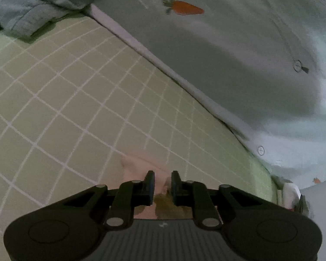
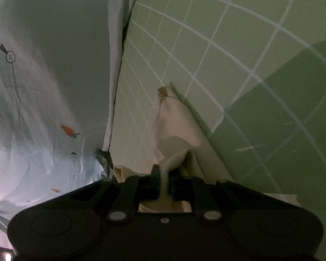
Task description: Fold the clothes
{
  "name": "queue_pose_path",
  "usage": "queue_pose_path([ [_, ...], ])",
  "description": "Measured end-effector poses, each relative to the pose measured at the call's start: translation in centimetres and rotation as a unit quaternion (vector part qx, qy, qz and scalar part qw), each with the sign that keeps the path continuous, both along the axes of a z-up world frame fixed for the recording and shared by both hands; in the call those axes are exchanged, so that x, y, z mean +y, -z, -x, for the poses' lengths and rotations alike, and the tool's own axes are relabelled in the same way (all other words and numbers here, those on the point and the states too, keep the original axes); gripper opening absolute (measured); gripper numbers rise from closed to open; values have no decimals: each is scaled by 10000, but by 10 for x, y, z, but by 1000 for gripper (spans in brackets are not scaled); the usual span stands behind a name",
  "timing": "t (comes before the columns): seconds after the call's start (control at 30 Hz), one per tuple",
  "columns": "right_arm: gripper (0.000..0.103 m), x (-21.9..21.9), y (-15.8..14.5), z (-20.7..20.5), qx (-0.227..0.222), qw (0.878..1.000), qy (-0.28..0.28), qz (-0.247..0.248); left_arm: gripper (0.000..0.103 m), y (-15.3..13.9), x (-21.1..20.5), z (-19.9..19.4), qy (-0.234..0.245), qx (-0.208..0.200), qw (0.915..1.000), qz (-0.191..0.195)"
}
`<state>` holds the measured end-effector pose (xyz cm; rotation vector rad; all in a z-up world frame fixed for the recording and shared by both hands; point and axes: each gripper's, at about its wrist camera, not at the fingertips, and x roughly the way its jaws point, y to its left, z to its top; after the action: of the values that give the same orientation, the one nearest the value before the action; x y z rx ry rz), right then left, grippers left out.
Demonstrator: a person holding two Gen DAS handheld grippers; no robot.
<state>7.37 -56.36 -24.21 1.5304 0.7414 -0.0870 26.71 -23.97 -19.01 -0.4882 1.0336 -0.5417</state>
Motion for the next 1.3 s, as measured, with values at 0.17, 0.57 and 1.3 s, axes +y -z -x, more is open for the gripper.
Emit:
queue_pose_path([
  [0.17, 11, -4, -19, -13, 101, 9982, -349, 481, 33, -3, 22, -2, -368, 77, 9992, -108],
  [0.57, 94, 15, -107, -21, -294, 9269, -326, 3728, 82, -20, 42, 45, -279, 13, 9994, -181],
  [1.3, 103, 64, -68, -47, 473, 8080, -2070, 5496, 94, 0, -36, 54, 471, -1269, 9630, -2329],
])
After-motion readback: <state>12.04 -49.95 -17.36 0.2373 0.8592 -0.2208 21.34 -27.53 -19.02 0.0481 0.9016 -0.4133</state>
